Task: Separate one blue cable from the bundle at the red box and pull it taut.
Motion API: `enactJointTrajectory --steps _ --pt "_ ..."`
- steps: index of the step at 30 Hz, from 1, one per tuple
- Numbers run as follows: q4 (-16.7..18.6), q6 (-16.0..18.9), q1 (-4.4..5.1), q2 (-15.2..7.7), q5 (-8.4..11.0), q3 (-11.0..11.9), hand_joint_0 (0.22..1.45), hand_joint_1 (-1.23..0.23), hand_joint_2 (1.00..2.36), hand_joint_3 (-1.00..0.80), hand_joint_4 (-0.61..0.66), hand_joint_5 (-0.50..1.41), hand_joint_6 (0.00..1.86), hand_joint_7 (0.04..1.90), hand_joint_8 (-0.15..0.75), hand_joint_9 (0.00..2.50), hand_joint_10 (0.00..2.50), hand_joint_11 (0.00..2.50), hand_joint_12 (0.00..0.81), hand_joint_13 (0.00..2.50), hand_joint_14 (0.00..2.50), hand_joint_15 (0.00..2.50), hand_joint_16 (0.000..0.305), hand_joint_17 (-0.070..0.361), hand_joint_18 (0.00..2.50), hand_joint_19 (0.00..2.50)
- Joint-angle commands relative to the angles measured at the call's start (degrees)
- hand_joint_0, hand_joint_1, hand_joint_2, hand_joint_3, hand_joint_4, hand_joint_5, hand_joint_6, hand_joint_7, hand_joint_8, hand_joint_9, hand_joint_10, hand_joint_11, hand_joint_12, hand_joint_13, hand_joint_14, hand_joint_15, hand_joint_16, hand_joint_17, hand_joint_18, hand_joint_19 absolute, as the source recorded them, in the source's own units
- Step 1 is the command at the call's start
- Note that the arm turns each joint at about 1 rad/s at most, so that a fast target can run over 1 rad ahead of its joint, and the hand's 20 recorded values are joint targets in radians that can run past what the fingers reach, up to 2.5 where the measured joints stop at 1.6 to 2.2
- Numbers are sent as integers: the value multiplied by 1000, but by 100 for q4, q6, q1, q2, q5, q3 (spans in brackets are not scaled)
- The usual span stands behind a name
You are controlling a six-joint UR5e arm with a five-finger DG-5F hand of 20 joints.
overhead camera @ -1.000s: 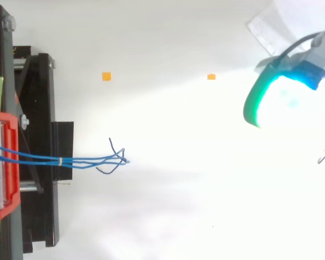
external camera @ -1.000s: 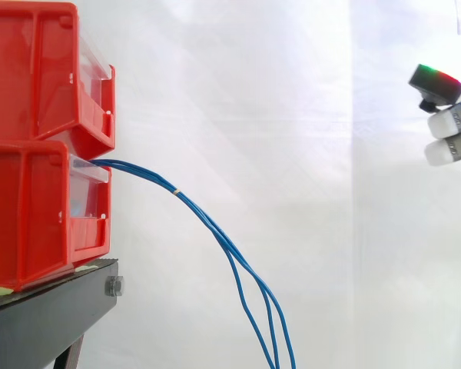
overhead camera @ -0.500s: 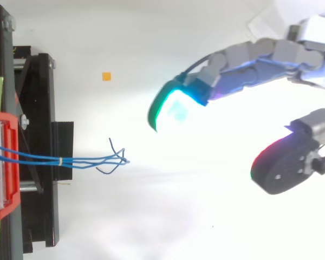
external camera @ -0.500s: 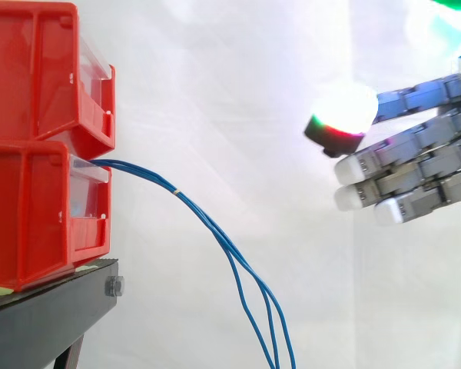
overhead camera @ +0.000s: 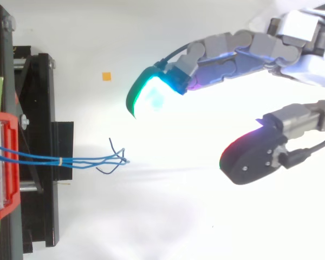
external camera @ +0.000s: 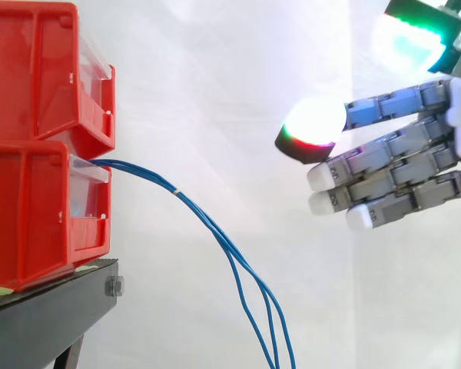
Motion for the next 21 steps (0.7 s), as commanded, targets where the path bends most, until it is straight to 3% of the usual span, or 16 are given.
enactJointTrajectory --steps 1,7,11,14,18,21 --pt "205 -31 4 -146 46 43 544 -631 1000 -500 220 -196 502 714 275 547 0 24 344 440 0 16 49 110 342 335" --pt "240 -136 39 -163 186 43 545 -630 1000 -500 226 -194 502 721 275 558 0 35 347 455 1 30 49 111 353 341" --pt "284 -110 48 -436 195 87 545 -631 1000 -500 226 -192 502 720 277 564 0 48 346 461 1 35 49 111 357 352" --pt "328 -119 48 -444 204 122 545 -631 1000 -500 226 -191 502 720 275 569 0 50 345 467 1 46 49 110 362 358" --pt "407 -233 57 -488 362 166 545 -631 1000 -500 228 -190 502 724 277 574 0 54 349 483 1 54 49 111 375 367" --pt "443 -198 30 -770 371 183 545 -631 1000 -500 229 -189 502 724 280 579 2 59 350 494 2 60 49 110 384 373"
